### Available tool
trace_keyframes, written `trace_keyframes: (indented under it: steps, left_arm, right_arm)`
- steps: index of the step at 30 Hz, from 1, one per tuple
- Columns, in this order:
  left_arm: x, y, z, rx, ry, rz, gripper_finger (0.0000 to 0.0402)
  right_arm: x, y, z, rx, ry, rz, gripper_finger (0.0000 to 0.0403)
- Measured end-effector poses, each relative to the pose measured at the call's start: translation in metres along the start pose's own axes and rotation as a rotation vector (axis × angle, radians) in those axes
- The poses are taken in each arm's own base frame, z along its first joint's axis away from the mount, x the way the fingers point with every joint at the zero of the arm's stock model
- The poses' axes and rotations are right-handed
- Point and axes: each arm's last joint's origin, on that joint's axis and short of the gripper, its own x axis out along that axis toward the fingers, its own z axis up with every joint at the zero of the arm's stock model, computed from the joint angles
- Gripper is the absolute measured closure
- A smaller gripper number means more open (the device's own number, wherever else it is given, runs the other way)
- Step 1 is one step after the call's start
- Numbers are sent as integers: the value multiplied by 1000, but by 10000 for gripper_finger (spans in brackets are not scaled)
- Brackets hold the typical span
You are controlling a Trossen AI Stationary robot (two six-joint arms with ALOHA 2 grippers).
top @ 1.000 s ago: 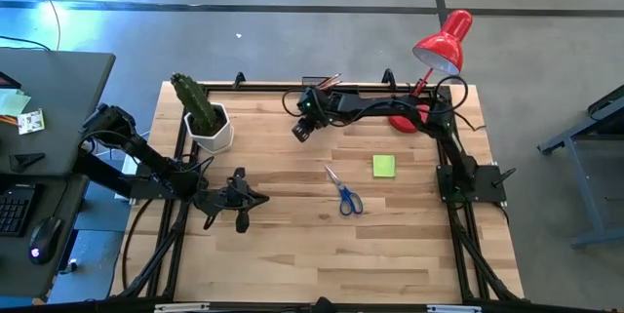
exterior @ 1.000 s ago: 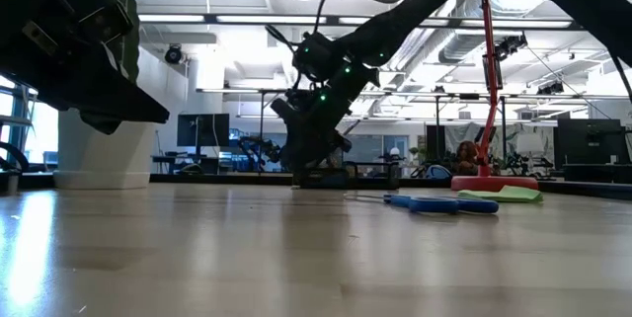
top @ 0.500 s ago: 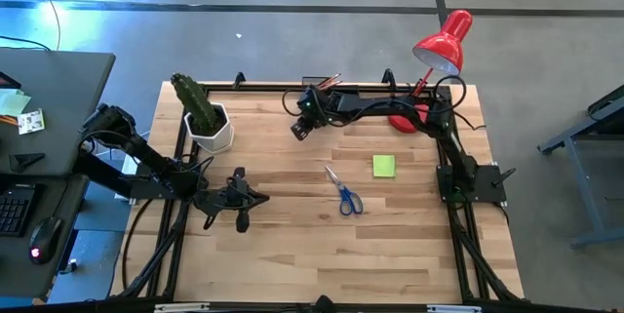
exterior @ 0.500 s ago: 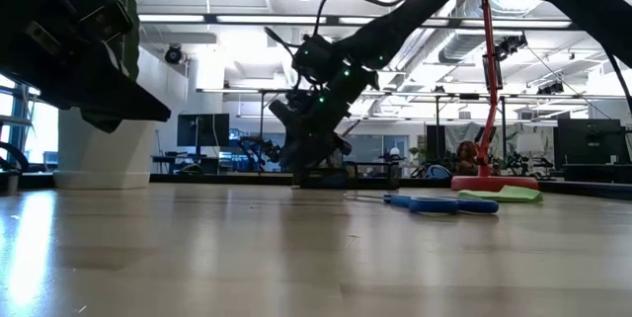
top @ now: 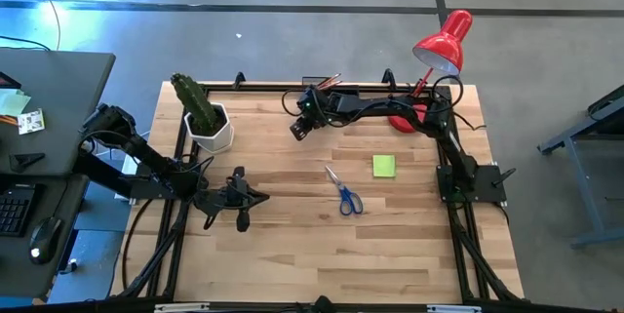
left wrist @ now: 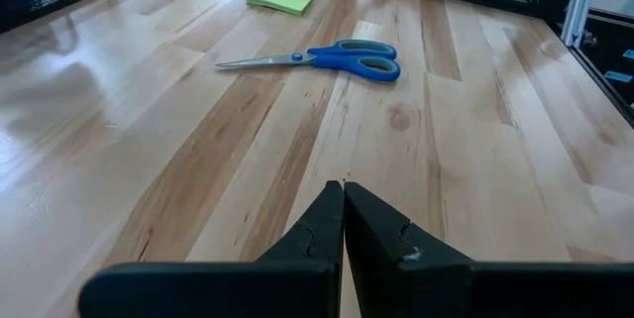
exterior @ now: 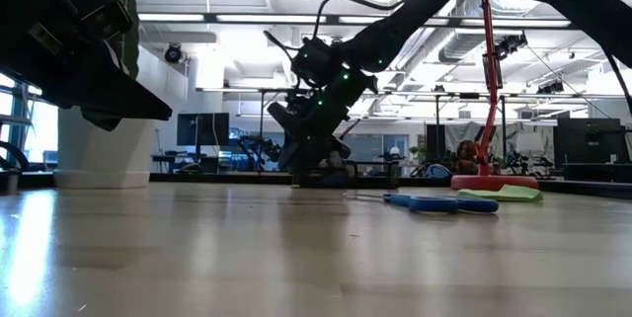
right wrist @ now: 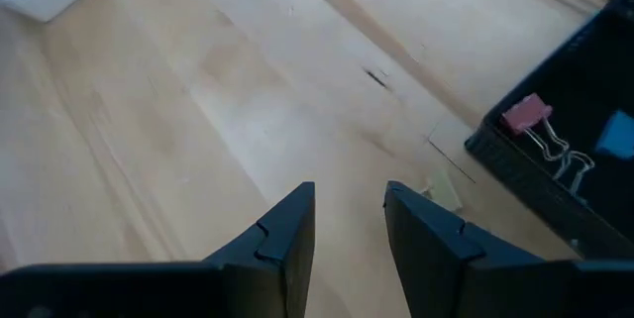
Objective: Pick and place office supplies into organizer
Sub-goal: Put the yellow binder clip into the bottom left section of the desk organizer
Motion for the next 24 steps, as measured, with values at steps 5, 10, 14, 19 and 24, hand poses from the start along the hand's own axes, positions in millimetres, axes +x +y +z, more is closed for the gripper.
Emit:
trace_keyframes:
  steps: [5, 10, 14, 19, 24]
  left_arm:
    - [0, 0, 0, 1, 0, 0, 399]
    - [0, 0, 0, -1, 0, 0, 399]
    - [0, 0, 0, 0, 0, 0, 399]
    - [0, 1, 0, -8, -13, 25, 399]
    - [0, 1, 1, -16, -21, 39, 399]
  right_arm:
    - [0, 0, 1, 11, -6, 5, 284]
    - [1, 2, -2, 18, 12, 2, 284]
    - [1, 10, -5, -36, 6, 3, 284]
    - [-13, 29, -2, -145, -31, 36, 284]
    - [-62, 60, 4, -308, -98, -26, 284]
